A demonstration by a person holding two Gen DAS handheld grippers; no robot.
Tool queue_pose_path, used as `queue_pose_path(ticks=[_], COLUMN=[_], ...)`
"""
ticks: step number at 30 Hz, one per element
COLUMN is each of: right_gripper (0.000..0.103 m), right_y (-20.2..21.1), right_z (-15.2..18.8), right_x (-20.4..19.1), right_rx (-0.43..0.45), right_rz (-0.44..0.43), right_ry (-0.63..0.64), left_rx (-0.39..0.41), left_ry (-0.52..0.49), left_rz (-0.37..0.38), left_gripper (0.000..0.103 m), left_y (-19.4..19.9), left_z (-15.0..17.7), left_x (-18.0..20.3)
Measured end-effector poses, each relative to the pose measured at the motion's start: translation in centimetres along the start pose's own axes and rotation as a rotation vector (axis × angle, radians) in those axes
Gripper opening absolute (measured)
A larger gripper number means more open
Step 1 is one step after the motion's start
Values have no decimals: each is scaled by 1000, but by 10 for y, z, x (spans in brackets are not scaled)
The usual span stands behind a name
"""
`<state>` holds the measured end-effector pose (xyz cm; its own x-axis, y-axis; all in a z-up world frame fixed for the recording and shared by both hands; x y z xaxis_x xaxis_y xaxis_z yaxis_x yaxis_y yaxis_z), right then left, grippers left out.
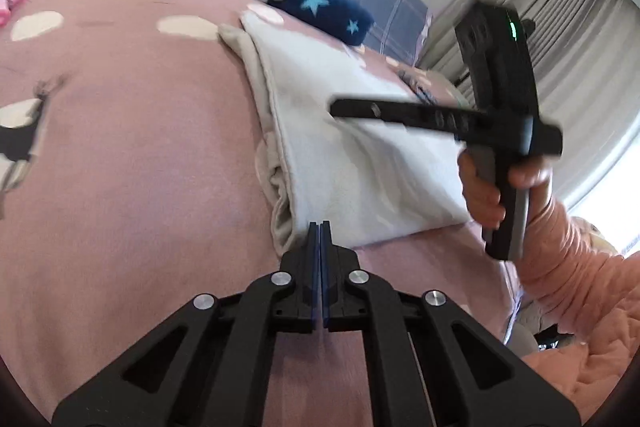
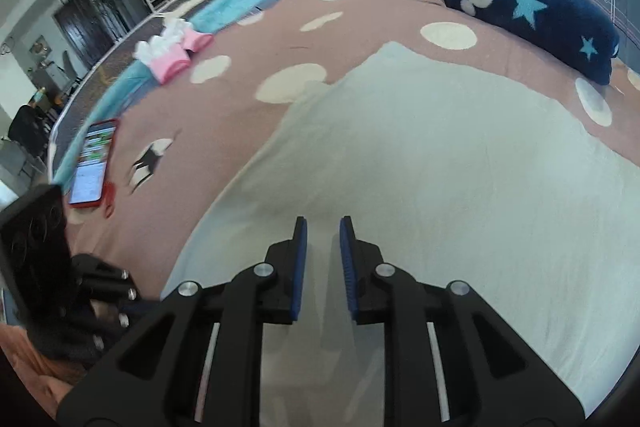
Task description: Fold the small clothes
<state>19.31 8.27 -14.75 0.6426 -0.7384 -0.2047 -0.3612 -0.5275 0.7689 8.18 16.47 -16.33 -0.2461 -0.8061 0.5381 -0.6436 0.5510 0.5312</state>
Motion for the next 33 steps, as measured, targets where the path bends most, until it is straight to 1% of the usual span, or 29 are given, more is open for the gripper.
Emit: queue_pose_path(ticks=[1, 3, 4, 6, 7, 8, 9, 10, 12, 13, 14, 15, 16, 17, 18, 19, 20, 21, 22, 23, 25, 26, 27, 28, 29, 30, 31, 32, 33], right_gripper=[18, 19, 20, 25, 26, 28, 32, 34, 38, 38, 38, 38, 38, 38, 38, 38, 38, 31, 17, 3, 3, 2, 2, 2, 2, 3, 3, 7, 14], right_y=[7, 15, 21, 28, 30, 31, 32, 32, 30, 26, 22, 17, 13, 10, 8, 5, 3, 0, -5, -9, -8, -4, 0, -1, -6, -10, -11, -8, -2], right_z=[6, 14, 21, 33, 39, 45, 51, 61, 71, 78, 81, 83, 85, 85, 83, 80, 78, 77, 75, 73, 69, 68, 69, 72, 77, 80, 82, 83, 83], right_x=[-3, -7, -13, -29, -41, -51, -64, -84, -106, -118, -125, -130, -134, -136, -138, -140, -141, -143, -146, -148, -150, -153, -156, -156, -154, -152, -151, -152, -155], right_rx=[6, 6, 5, 5, 3, 2, 0, 0, 10, 16, 21, 27, 33, 40, 47, 55, 65, 74, 86, 90, 108, 124, 135, 132, 116, 107, 114, 129, 143], right_rz=[4, -6, -24, -39, -42, -43, -43, -27, 20, 80, 129, 181, 227, 254, 277, 304, 330, 352, 364, 356, 345, 324, 304, 300, 302, 308, 314, 315, 306], right_ry=[21, 39, 57, 118, 165, 205, 260, 354, 478, 563, 614, 664, 704, 716, 717, 719, 730, 747, 766, 768, 738, 733, 736, 747, 762, 770, 768, 766, 764], left_rx=[22, 58, 63, 76, 85, 81, 74, 59, 1, -38, -67, -97, -114, -123, -120, -111, -99, -97, -92, -64, -11, -3, -18, -30, -46, -48, -38, -16, 2], left_ry=[-18, -23, -12, 35, 63, 85, 112, 120, 119, 132, 145, 161, 180, 185, 191, 198, 211, 214, 218, 209, 133, 93, 70, 63, 57, 63, 78, 99, 112], left_rz=[-19, -97, -124, -183, -188, -182, -177, -157, -91, -52, -34, -21, -12, -6, 11, 22, 29, 21, 10, 19, 17, -5, -42, -90, -160, -177, -174, -162, -157], left_gripper=[3, 6, 6, 7, 13, 30, 36, 37, 40, 43, 45, 45, 45, 45, 45, 43, 11, 5, 3, 3, 4, 4, 4, 2, 1, 1, 1, 1, 1], left_y=[7, 23, 27, 30, 30, 32, 26, 17, -7, -25, -35, -53, -70, -80, -92, -97, -107, -113, -114, -110, -94, -90, -93, -94, -99, -98, -94, -86, -76], left_z=[-1, -6, -8, -22, -33, -39, -51, -66, -92, -104, -108, -118, -126, -130, -140, -142, -151, -156, -158, -162, -164, -164, -160, -156, -152, -151, -151, -152, -154], left_x=[0, -10, -15, -34, -42, -47, -54, -59, -65, -69, -71, -75, -79, -80, -82, -82, -84, -84, -84, -79, -68, -66, -70, -75, -86, -91, -94, -95, -97])
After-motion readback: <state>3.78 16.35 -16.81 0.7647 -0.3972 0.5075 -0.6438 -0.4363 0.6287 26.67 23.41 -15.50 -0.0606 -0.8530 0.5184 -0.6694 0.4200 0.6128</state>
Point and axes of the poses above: each gripper's, at about its wrist camera, not at the fingertips, and y roughly against the way its jaws point, x to its right, z to its underside, the point moved 6 cm from there along -y, roughly the way its jaws point, and after that the axes turned 4 degrees about x, right-handed, at the moved point
